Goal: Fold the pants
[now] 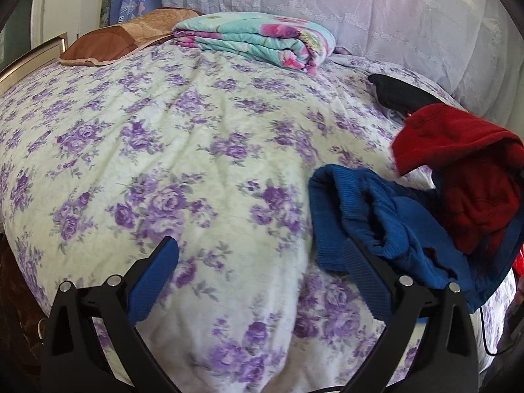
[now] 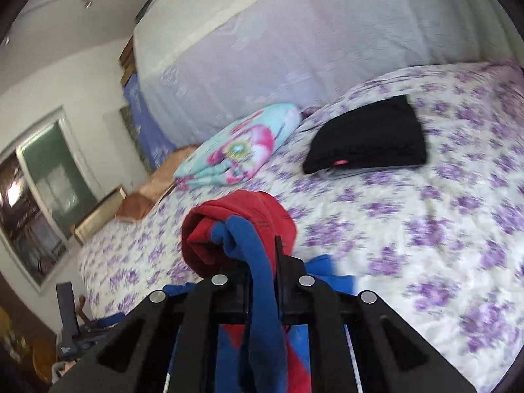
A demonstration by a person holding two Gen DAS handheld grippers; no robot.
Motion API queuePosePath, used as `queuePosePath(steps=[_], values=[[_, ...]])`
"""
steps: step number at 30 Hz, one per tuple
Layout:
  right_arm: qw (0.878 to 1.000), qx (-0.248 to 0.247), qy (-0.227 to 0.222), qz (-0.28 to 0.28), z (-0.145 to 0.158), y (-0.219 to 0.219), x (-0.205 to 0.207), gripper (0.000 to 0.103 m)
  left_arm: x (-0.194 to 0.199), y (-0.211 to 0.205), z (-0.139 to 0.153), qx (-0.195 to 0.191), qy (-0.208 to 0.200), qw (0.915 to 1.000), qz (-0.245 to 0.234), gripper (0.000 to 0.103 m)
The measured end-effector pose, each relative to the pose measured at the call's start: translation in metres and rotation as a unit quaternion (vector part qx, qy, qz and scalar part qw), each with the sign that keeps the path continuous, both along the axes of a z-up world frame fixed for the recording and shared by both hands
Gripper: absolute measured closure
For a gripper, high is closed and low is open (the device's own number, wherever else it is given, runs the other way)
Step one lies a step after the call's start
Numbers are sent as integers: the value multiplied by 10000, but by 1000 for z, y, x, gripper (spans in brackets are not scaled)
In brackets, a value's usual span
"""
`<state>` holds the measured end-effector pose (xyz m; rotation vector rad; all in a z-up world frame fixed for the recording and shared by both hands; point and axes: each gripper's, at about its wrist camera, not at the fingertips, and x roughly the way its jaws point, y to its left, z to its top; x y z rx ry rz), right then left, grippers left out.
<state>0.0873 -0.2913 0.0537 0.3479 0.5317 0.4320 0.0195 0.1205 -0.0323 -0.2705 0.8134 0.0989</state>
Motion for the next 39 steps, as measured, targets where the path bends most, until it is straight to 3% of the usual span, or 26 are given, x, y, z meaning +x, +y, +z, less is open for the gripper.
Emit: queuePosePath(steps=[3,4,5,6,7,9,13,16,20,23,26,27,28,30,33,39], values=[[9931,-101,259,-1139,-16,-85,-41,91,0,-23,4,8,-71,9992,-381,5],[9885,-120,426,-1443,-26,-107,-56,81,1,-29,5,-22,-62,9988,-494,5],[9807,-128,537,-1878,-35,-129,-76,51,2,-36,5,-46,-55,9982,-588,5],[9693,-234,570,-2381,-39,-145,-96,36,3,-43,5,-74,-46,9976,-688,5],[9599,-384,473,-2737,-41,-155,-117,30,5,-50,6,-89,-34,9969,-785,5],[9553,-544,255,-2895,-36,-162,-142,30,7,-63,7,-60,-26,9958,-913,5],[9654,-786,-318,-2468,-18,-138,-146,29,13,-83,8,57,29,9939,-1100,5],[9763,-879,-531,-1903,-13,-108,-124,15,21,-87,2,0,237,9935,-1114,5],[9858,-815,-537,-1364,-9,-86,-106,13,30,-83,-1,-364,280,9933,-1059,5],[9877,-771,-384,-1302,-14,-86,-112,11,37,-80,5,-723,172,9907,-1144,5],[9879,-643,-228,-1390,-25,-99,-109,11,48,-77,1,-1009,358,9876,-1151,8],[9874,-602,-199,-1448,-27,-104,-109,11,50,-75,-1,-1106,399,9865,-1144,13],[9867,-568,-180,-1509,-30,-110,-108,11,51,-72,-2,-1185,430,9858,-1107,28],[9859,-474,-120,-1601,-34,-118,-107,11,53,-62,-3,-1409,489,9835,-1019,49],[9870,-232,29,-1588,-40,-125,-103,11,55,-52,-5,-1790,562,9769,-1024,51],[9889,-240,105,-1460,-46,-120,-99,11,61,-54,2,-1849,494,9761,-1030,56]])
